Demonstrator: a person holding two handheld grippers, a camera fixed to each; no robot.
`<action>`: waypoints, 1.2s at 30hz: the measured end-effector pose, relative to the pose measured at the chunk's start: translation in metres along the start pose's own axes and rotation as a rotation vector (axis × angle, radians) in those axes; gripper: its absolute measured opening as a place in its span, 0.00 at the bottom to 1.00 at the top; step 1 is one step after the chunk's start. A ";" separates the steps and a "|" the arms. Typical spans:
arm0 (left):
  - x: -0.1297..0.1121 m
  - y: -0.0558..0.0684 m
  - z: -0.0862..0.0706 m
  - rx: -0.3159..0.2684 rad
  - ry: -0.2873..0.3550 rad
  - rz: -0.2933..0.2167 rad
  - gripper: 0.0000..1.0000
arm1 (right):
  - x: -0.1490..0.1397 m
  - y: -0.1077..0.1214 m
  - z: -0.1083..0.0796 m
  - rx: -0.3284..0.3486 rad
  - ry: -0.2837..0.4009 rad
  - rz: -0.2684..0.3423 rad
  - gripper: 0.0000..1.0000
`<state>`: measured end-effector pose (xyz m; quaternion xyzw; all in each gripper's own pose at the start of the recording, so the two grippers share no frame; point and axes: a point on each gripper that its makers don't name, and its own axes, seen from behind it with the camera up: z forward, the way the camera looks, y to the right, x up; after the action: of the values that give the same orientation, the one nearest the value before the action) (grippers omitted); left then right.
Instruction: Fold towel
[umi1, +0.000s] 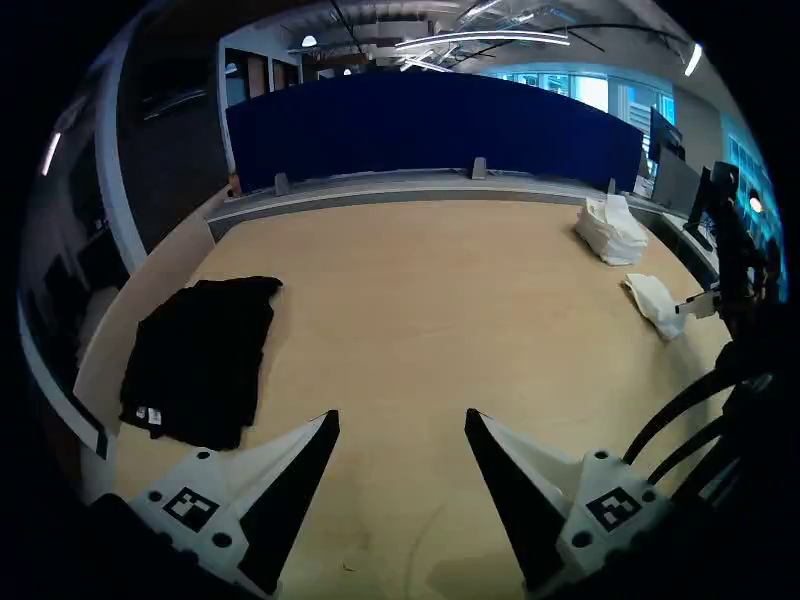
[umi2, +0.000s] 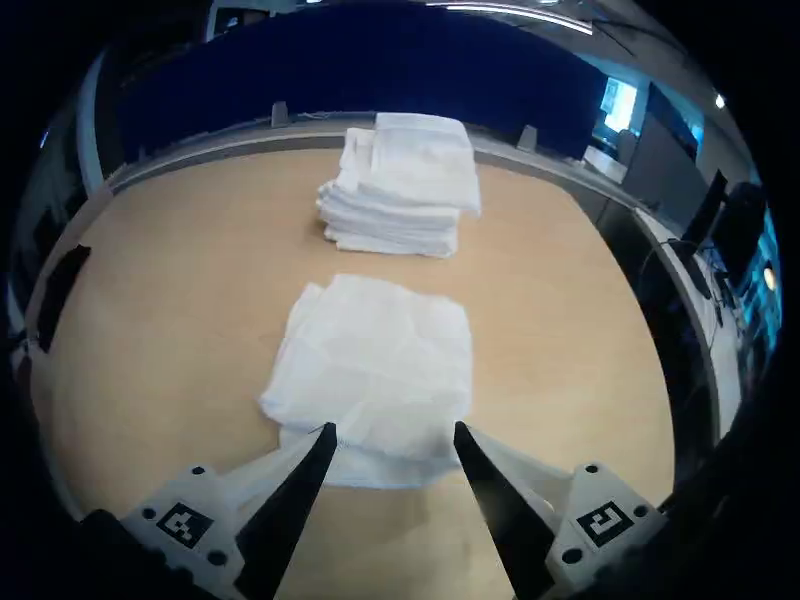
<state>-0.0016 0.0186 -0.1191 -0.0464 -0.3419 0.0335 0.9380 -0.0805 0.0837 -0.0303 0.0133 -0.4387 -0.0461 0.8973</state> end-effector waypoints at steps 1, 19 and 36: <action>0.000 0.000 0.000 0.001 0.000 0.001 0.94 | 0.001 -0.003 0.002 0.005 0.001 -0.001 0.91; -0.001 -0.005 0.000 0.005 -0.002 0.007 0.94 | -0.029 -0.022 0.030 0.041 -0.036 0.006 0.91; 0.004 -0.002 0.003 0.001 0.004 0.010 0.94 | -0.008 -0.038 0.028 0.071 -0.002 -0.026 0.91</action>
<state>-0.0004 0.0170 -0.1140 -0.0477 -0.3400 0.0385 0.9384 -0.1100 0.0466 -0.0218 0.0509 -0.4409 -0.0422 0.8951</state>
